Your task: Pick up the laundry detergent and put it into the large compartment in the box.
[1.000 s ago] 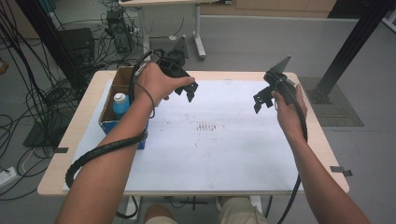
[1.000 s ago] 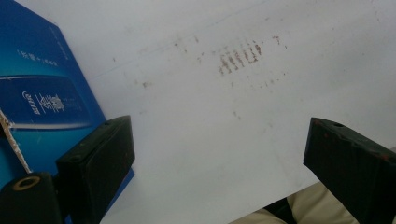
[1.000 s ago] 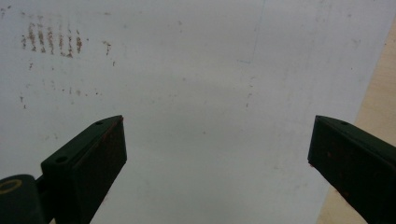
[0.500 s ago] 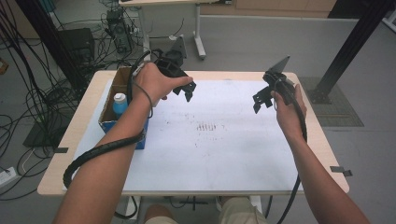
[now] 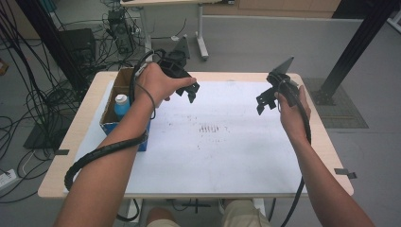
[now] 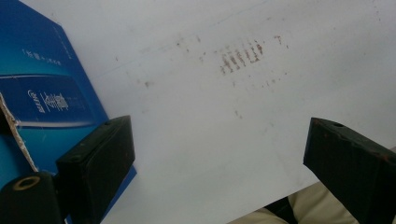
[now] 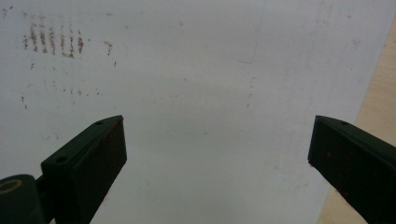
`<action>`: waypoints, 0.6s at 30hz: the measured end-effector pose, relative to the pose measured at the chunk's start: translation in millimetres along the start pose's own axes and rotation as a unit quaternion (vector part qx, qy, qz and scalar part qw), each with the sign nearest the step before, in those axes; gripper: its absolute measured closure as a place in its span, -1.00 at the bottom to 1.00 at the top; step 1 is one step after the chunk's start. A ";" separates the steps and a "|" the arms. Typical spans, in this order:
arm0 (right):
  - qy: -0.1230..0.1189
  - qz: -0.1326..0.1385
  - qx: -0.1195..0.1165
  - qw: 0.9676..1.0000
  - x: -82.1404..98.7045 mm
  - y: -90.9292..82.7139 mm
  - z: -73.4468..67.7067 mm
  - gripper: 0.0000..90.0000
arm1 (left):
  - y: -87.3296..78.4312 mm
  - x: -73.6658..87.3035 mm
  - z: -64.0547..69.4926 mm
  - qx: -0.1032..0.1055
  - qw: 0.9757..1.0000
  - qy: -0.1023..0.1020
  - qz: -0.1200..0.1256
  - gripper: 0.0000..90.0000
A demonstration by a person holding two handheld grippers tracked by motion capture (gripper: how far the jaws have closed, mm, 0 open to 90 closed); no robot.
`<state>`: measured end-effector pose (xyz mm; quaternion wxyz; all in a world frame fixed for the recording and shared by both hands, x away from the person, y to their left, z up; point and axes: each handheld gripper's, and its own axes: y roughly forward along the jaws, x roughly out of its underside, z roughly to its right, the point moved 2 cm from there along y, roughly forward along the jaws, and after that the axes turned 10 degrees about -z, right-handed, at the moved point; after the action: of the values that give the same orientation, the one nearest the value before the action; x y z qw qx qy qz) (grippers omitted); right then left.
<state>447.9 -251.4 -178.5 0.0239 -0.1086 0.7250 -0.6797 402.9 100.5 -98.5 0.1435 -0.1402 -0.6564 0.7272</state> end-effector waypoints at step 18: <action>0.002 -0.003 0.000 1.000 -1.4 2.0 0.4 -0.90 | 0.4 -0.9 -1.8 0.002 1.000 0.000 -0.001 -0.80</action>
<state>449.1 -251.4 -180.7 0.0204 -0.1094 0.7245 -0.6803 404.4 101.7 -99.1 0.1447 -0.1393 -0.6553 0.7281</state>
